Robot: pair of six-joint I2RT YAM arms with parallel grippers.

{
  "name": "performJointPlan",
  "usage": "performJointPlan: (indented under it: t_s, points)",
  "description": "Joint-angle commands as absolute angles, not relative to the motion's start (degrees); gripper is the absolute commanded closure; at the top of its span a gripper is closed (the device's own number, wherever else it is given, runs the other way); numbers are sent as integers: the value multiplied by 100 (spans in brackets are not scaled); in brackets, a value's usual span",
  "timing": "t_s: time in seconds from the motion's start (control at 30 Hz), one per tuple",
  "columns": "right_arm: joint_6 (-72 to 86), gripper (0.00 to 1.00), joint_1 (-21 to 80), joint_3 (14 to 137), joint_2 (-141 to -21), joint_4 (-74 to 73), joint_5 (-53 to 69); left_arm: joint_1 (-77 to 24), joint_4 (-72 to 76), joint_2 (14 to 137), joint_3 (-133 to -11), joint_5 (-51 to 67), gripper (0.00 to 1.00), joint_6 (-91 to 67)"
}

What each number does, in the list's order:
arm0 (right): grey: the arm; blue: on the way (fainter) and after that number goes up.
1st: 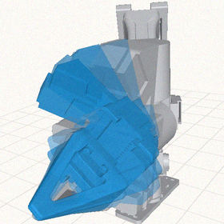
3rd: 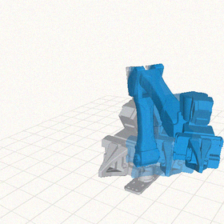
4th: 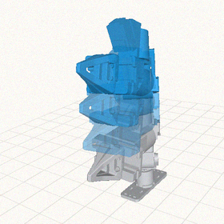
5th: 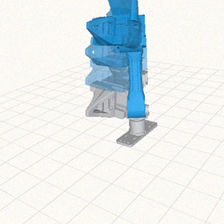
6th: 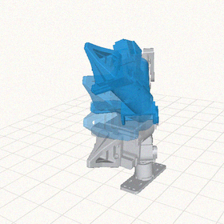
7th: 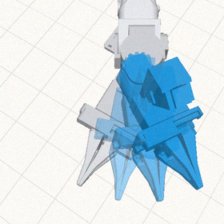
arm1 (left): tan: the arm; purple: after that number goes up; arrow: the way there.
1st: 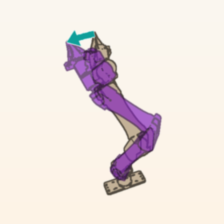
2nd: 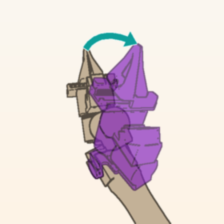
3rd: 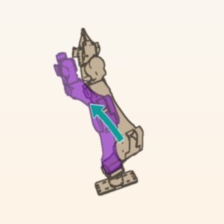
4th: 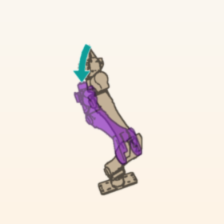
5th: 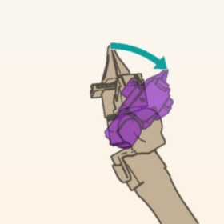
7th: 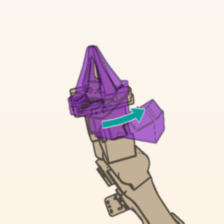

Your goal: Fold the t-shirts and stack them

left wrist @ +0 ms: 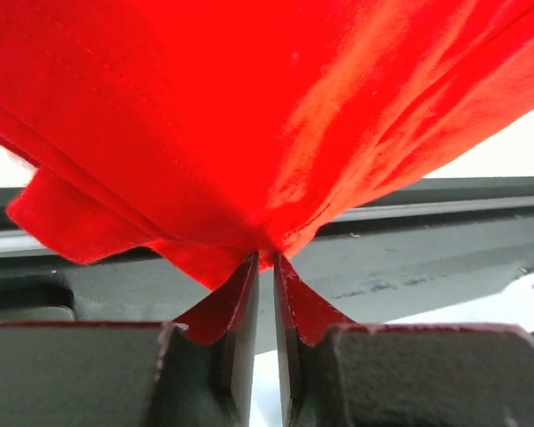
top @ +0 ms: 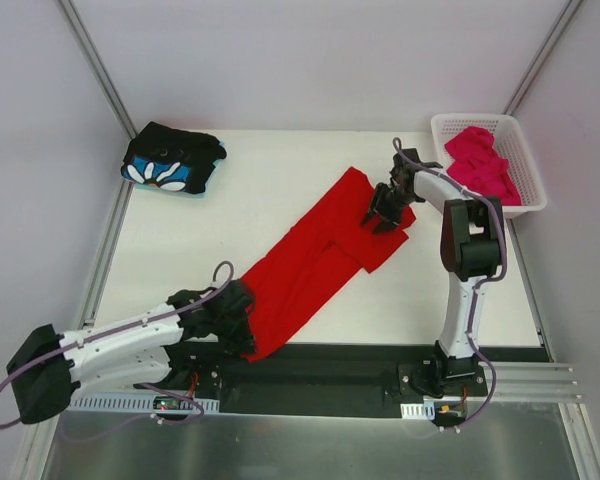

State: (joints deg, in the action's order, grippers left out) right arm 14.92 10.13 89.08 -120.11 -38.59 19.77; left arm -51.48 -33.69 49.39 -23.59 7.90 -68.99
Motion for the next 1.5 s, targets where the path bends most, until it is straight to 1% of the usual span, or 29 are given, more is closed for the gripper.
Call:
performJointPlan:
  t_s: [0.0, 0.2, 0.33, 0.6, 0.77, 0.8, 0.9, 0.93, 1.0, 1.03, 1.1, 1.13, 1.17, 1.2, 1.23, 1.27, 1.33, 1.37, 1.4, 1.43, 1.47]
  points:
    - [1617, 53, 1099, 9447, -12278, -3691, 2565, -5956, -3586, 5859, -2873, 264, 89, -7760]
    - [1687, 52, 1116, 9826, -12717, -3621, 2829, -6652, -3507, 6678, -3277, 229, 90, -8129]
    - [1705, 52, 1125, 10553, -13121, -3673, 3050, -6960, -3507, 6820, -3384, 211, 90, -8279]
    - [1679, 52, 1116, 11741, -13833, -3832, 3365, -7049, -3551, 6750, -3498, 185, 90, -8306]
    - [1468, 51, 1125, 12014, -13887, -3867, 3612, -7040, -3656, 6724, -3708, 88, 90, -8200]
    - [1416, 51, 1134, 11997, -13843, -3902, 3812, -7040, -3700, 6724, -3761, 70, 90, -8157]
    - [1047, 51, 1274, 11691, -13186, -3973, 3946, -7058, -4016, 6663, -3981, -122, 90, -8025]
    - [889, 50, 1353, 11341, -12653, -3973, 3894, -7049, -4243, 6645, -4051, -349, 90, -7981]
    - [546, 49, 1616, 10971, -11991, -4103, 3658, -7058, -4578, 6566, -4297, -727, 90, -7797]
    - [493, 49, 1713, 10595, -11344, -4174, 3552, -7005, -4849, 6539, -4394, -1121, 90, -7726]
    - [527, 48, 1959, 9979, -10717, -4114, 3289, -6804, -4896, 6495, -4552, -1379, 90, -7255]
    - [562, 48, 2038, 9680, -10357, -4052, 3183, -6342, -4869, 6504, -4579, -1406, 89, -7033]
    - [623, 48, 2196, 8963, -9779, -3965, 3069, -6093, -4695, 6521, -4657, -1354, 89, -6744]
    - [581, 47, 2284, 8704, -9478, -3981, 2658, -5839, -4519, 6600, -4710, -1240, 89, -5984]
    - [554, 47, 2381, 8440, -9248, -4095, 2393, -5253, -4439, 6661, -4807, -1126, 89, -5663]
    - [536, 47, 2556, 7985, -9037, -4174, 2156, -5056, -4404, 6827, -5095, -1108, 89, -5399]
    - [553, 47, 2759, 7482, -8387, -4368, 1409, -4642, -4298, 6995, -5404, -1011, 89, -4617]
    - [589, 47, 2934, 7245, -8150, -4394, 1224, -4258, -4263, 7188, -5710, -985, 89, -4432]
    - [641, 47, 3014, 6755, -7747, -4447, 891, -4080, -4132, 7268, -5843, -776, 89, -4108]
    - [772, 47, 3093, 6559, -7517, -4482, 731, -3904, -4026, 7347, -5958, -626, 89, -3974]
    - [834, 47, 3198, 6330, -7297, -4500, 608, -3511, -3930, 7487, -6098, -415, 89, -3860]
